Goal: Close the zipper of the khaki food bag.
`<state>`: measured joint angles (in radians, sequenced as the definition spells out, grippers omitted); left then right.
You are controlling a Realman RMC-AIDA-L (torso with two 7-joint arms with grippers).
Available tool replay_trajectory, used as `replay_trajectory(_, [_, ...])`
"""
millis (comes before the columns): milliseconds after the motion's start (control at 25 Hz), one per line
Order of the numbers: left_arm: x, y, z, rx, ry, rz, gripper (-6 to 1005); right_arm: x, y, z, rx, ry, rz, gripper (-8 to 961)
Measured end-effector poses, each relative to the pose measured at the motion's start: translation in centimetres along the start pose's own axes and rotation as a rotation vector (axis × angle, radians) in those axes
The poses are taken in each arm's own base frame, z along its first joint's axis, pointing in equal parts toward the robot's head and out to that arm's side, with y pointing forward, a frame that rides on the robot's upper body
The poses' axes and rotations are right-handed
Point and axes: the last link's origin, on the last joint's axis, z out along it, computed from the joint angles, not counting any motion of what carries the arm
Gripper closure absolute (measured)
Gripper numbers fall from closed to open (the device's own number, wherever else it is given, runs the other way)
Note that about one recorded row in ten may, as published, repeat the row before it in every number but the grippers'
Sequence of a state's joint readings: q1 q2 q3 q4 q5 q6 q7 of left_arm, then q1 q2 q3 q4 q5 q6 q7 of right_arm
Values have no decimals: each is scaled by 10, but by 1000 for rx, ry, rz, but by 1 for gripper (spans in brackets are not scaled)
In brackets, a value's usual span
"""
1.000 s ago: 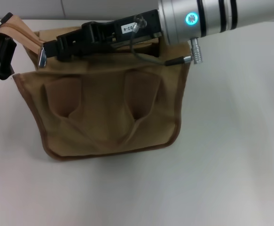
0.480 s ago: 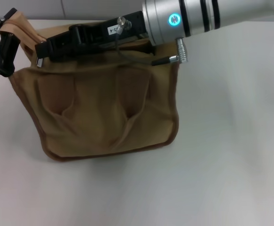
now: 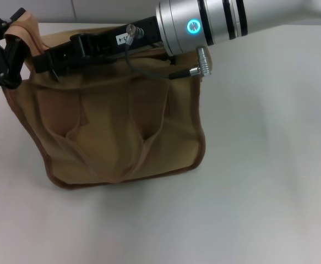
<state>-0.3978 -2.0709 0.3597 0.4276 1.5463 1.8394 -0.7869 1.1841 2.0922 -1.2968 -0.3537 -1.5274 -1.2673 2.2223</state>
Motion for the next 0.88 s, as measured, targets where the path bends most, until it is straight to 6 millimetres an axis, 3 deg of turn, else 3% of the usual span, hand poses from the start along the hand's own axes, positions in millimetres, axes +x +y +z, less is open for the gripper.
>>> replay_trajectory(200, [0, 0, -2, 8, 2, 0, 977, 0, -2, 0, 14, -7, -3, 543])
replay_trajectory(680, [-2, 1, -8, 28, -1, -8, 977, 7, -5, -8, 21, -12, -83, 901])
replay_trajectory(880, [-1, -1, -17, 66, -2, -6, 977, 11, -8, -16, 23, -35, -124, 943])
